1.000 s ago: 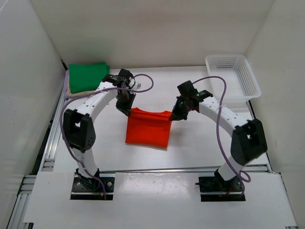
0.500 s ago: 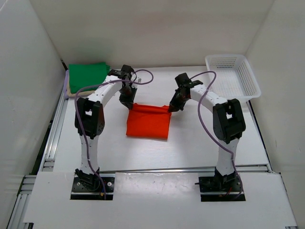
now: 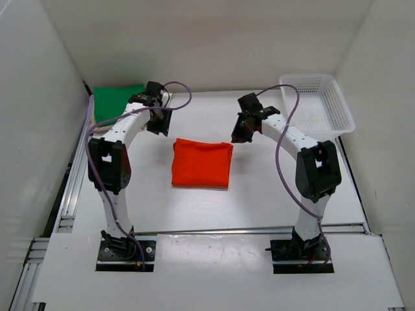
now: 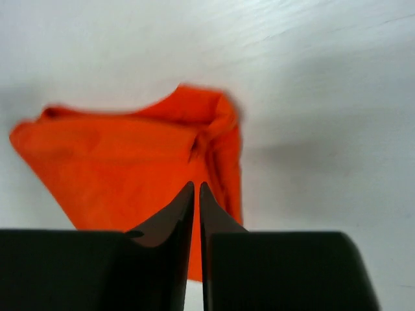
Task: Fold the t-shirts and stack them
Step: Fold the long partially folded tshirt into a neat square
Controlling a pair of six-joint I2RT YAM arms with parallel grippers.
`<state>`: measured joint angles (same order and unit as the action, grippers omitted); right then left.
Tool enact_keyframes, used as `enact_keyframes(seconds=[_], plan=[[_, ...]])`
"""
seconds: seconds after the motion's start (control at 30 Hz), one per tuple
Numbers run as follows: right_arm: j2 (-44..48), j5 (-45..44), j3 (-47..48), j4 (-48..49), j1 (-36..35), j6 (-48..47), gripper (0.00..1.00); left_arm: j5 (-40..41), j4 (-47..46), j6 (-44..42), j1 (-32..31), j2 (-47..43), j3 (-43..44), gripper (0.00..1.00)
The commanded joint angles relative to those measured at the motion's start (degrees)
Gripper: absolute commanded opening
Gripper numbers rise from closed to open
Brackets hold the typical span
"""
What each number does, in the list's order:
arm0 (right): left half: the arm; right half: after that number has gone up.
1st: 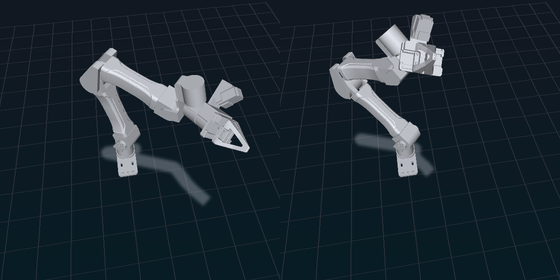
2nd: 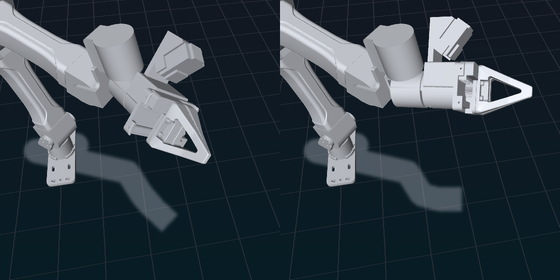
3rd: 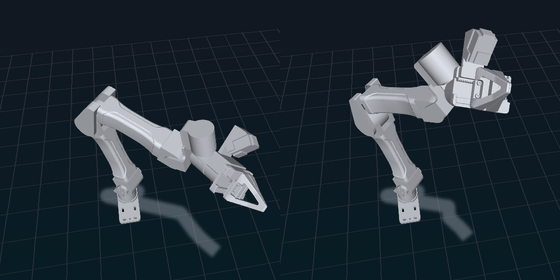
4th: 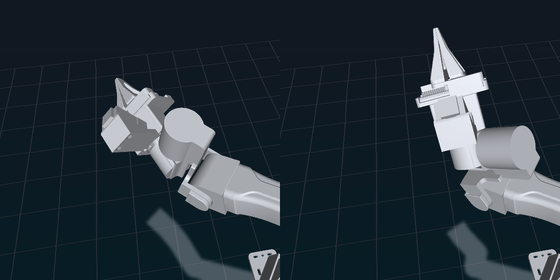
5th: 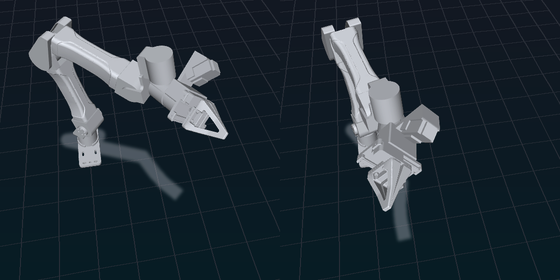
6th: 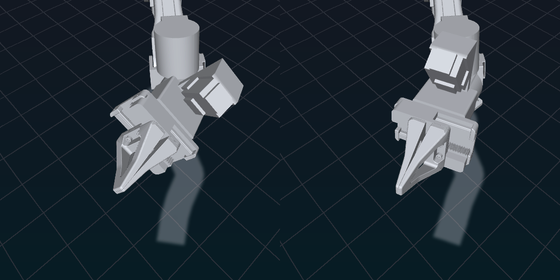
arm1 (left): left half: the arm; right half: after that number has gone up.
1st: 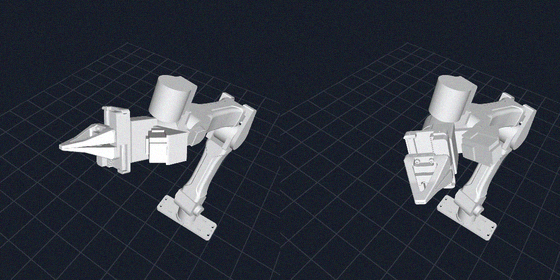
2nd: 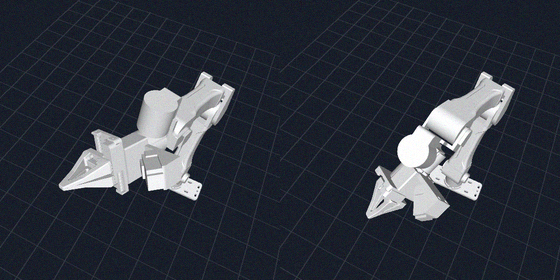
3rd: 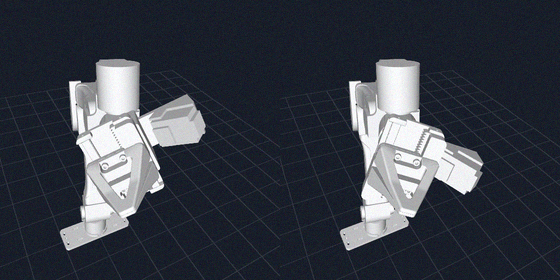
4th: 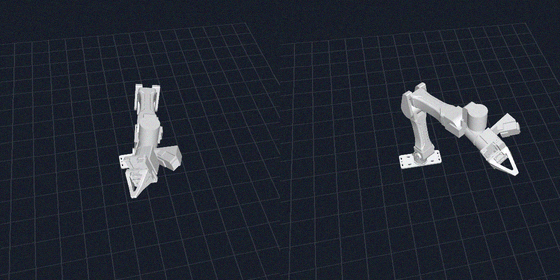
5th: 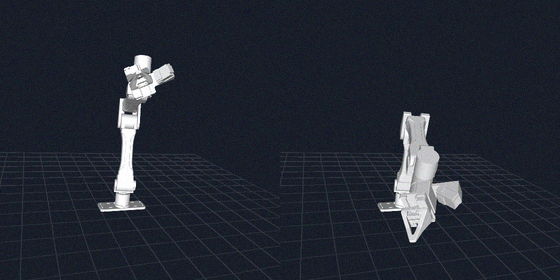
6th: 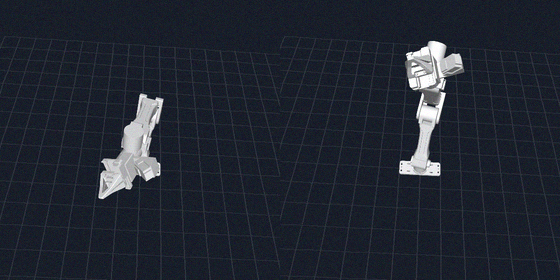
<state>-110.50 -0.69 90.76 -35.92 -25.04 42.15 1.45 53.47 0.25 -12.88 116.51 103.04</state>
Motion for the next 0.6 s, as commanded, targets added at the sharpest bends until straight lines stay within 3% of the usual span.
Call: enact_keyframes(seconds=[0.0,0.17,0.3,0.57], plan=[[3.36,0.32,-3.65,1.29,-2.82,0.55,0.04,-8.03,-4.52,-0.25,-4.95,-7.7,-3.98,0.49],[-1.64,5.95,-3.32,3.4,-3.35,2.76,0.0,-10.24,-0.22,-0.25,-6.01,2.11,0.04,0.23],[-8.48,6.49,1.16,3.4,-2.48,3.38,0.0,-9.46,2.51,-0.25,-5.49,8.2,6.19,0.24],[-15.0,9.12,5.57,7.01,2.79,9.0,0.0,-6.46,0.93,-0.25,-5.48,12.69,10.42,0.41]])
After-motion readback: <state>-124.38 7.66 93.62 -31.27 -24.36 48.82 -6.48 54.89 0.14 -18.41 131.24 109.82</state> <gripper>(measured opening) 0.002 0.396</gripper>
